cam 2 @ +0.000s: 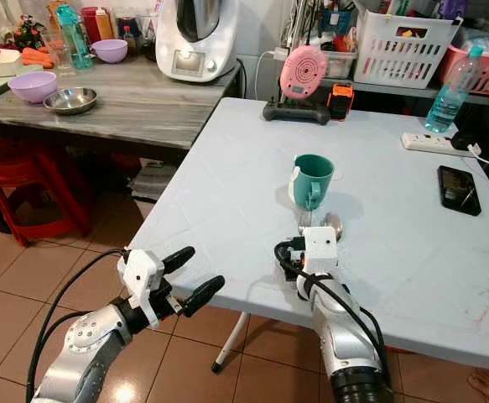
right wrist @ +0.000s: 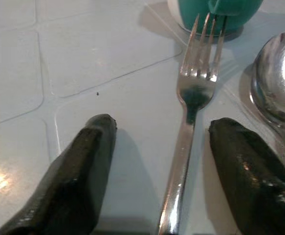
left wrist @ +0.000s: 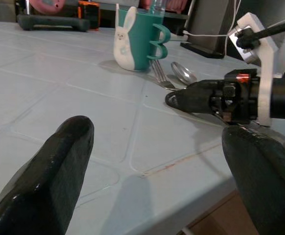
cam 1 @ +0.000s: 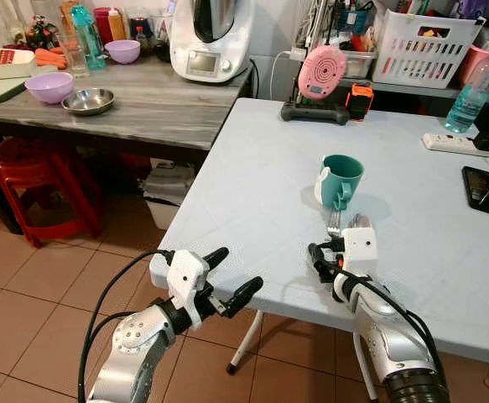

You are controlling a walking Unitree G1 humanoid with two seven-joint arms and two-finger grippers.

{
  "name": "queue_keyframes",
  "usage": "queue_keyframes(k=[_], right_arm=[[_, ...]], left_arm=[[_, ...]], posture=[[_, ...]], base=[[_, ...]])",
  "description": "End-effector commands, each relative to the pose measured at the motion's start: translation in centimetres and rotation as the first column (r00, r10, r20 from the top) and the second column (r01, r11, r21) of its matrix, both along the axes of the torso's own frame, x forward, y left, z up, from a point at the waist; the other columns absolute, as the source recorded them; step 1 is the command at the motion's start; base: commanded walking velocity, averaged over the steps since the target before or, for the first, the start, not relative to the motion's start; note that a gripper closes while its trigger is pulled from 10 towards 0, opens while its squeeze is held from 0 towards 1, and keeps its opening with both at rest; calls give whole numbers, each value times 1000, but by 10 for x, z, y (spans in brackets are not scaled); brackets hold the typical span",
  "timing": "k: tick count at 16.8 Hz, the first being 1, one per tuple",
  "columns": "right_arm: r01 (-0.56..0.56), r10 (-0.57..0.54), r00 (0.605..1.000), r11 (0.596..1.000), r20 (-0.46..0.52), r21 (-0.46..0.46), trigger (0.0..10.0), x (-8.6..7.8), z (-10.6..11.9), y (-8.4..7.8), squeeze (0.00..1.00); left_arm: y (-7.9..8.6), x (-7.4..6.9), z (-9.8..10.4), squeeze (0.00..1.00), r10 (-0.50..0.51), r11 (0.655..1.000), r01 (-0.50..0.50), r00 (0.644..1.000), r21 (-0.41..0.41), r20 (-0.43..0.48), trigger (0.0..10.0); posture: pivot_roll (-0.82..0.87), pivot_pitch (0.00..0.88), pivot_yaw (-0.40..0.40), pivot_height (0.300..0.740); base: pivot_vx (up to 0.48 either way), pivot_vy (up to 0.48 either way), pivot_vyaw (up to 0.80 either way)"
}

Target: Setting the table

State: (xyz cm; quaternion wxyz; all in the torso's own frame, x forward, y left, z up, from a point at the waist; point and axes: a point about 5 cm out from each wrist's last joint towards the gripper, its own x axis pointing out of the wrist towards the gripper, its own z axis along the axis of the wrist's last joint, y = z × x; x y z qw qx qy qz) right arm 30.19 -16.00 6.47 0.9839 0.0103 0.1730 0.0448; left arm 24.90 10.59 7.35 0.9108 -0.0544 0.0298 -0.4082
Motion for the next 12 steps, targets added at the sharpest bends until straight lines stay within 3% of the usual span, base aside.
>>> queue_keyframes(k=[1, 12], right_arm=[[34, -33, 998, 999, -57, 21, 0, -2, -8, -6, 0], [63, -48, 989, 993, -142, 104, 0, -5, -17, -11, 0]], left_arm=[[-2, 0, 0, 0, -24, 1000, 24, 1000, 5, -6, 10000], [-6, -4, 3, 0, -96, 995, 96, 995, 9, 6, 10000]], posture=[[-47, 0, -18, 740], [-47, 0, -14, 740]], base=[[0, 0, 0], [0, 0, 0]])
